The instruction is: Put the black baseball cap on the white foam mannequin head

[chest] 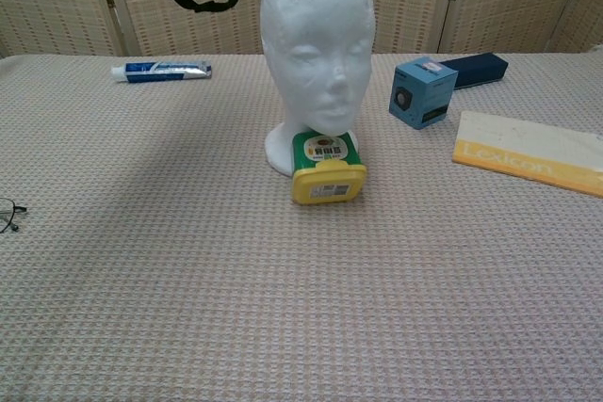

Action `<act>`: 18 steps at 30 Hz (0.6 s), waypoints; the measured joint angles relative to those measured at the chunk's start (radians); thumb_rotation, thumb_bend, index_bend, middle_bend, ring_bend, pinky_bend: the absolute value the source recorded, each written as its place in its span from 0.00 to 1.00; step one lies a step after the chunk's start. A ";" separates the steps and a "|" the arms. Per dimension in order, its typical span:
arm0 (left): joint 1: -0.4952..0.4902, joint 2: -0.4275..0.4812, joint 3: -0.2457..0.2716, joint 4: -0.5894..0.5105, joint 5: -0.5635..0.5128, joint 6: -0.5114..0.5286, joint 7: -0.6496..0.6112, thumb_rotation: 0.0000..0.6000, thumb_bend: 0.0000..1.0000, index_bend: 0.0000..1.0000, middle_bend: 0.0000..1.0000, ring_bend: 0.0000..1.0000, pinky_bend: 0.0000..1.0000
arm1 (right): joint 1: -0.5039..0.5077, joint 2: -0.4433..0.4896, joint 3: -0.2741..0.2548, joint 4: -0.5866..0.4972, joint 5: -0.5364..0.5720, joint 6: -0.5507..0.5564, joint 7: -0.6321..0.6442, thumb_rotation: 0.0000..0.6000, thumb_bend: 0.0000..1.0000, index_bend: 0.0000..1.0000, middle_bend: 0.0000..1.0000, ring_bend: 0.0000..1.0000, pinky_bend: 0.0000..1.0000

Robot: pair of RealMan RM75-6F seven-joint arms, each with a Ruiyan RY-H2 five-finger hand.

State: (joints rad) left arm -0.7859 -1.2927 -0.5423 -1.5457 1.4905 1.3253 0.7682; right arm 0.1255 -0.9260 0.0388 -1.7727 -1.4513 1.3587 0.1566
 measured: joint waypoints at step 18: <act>-0.308 -0.169 0.005 0.312 -0.067 -0.156 -0.075 1.00 0.47 0.59 0.75 0.57 0.75 | 0.039 -0.017 0.029 0.029 0.087 -0.091 -0.031 1.00 0.29 0.00 0.00 0.00 0.00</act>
State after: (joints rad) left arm -1.0934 -1.4622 -0.5373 -1.2337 1.4237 1.1698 0.6927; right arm 0.1644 -0.9434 0.0682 -1.7434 -1.3638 1.2676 0.1257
